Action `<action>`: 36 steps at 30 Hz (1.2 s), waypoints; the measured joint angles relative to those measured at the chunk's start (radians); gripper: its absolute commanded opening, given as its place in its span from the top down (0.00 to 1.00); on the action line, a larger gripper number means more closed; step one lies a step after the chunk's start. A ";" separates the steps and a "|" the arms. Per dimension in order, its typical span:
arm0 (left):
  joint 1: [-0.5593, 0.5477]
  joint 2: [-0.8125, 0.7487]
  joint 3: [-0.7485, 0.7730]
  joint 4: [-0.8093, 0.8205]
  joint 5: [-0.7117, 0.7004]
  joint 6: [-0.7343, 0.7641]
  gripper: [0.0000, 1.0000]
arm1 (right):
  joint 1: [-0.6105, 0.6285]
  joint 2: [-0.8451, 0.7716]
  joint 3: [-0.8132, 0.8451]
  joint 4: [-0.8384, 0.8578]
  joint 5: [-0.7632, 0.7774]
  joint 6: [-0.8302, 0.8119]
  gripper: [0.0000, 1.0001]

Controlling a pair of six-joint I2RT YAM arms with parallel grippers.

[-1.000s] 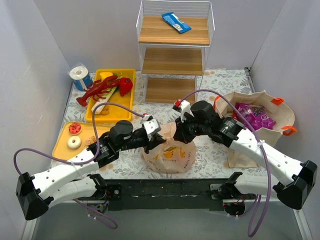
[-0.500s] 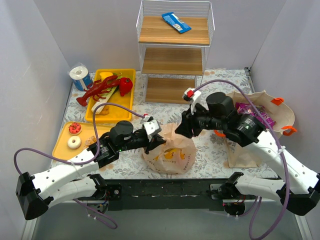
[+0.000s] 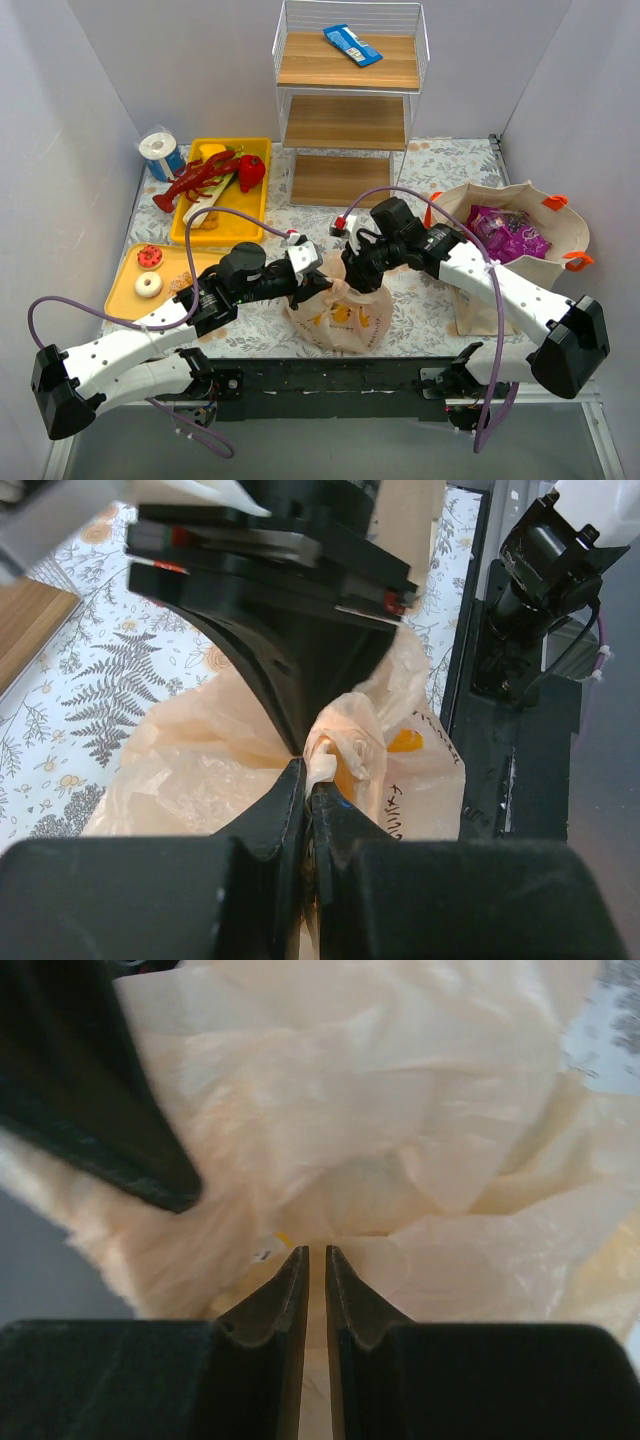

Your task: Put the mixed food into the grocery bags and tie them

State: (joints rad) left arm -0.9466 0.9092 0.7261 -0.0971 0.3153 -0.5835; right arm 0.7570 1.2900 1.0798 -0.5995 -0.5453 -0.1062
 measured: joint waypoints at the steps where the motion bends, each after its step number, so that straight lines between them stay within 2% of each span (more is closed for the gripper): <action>1: 0.000 0.000 0.000 0.000 0.000 0.000 1.00 | 0.008 -0.005 -0.014 0.008 -0.040 -0.015 0.80; 8: -0.006 -0.004 0.000 0.001 0.000 0.000 1.00 | 0.027 -0.079 -0.124 0.153 -0.244 -0.050 0.79; 17: -0.012 -0.022 -0.032 0.024 -0.020 -0.018 1.00 | 0.025 -0.107 -0.269 0.426 -0.340 0.064 0.79; 28: -0.034 -0.038 -0.110 0.200 -0.137 -0.233 1.00 | 0.047 -0.289 -0.483 0.814 -0.248 0.284 0.74; 33: -0.039 -0.043 -0.159 0.302 -0.171 -0.331 1.00 | 0.069 -0.360 -0.586 0.945 -0.146 0.336 0.75; 36: -0.040 -0.043 -0.202 0.354 -0.177 -0.388 1.00 | 0.087 -0.395 -0.642 0.999 -0.088 0.356 0.79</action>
State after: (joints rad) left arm -0.9867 0.8658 0.5240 0.2569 0.1387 -0.9714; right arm 0.8436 0.8948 0.4381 0.3996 -0.6334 0.2501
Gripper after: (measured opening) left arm 0.020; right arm 0.250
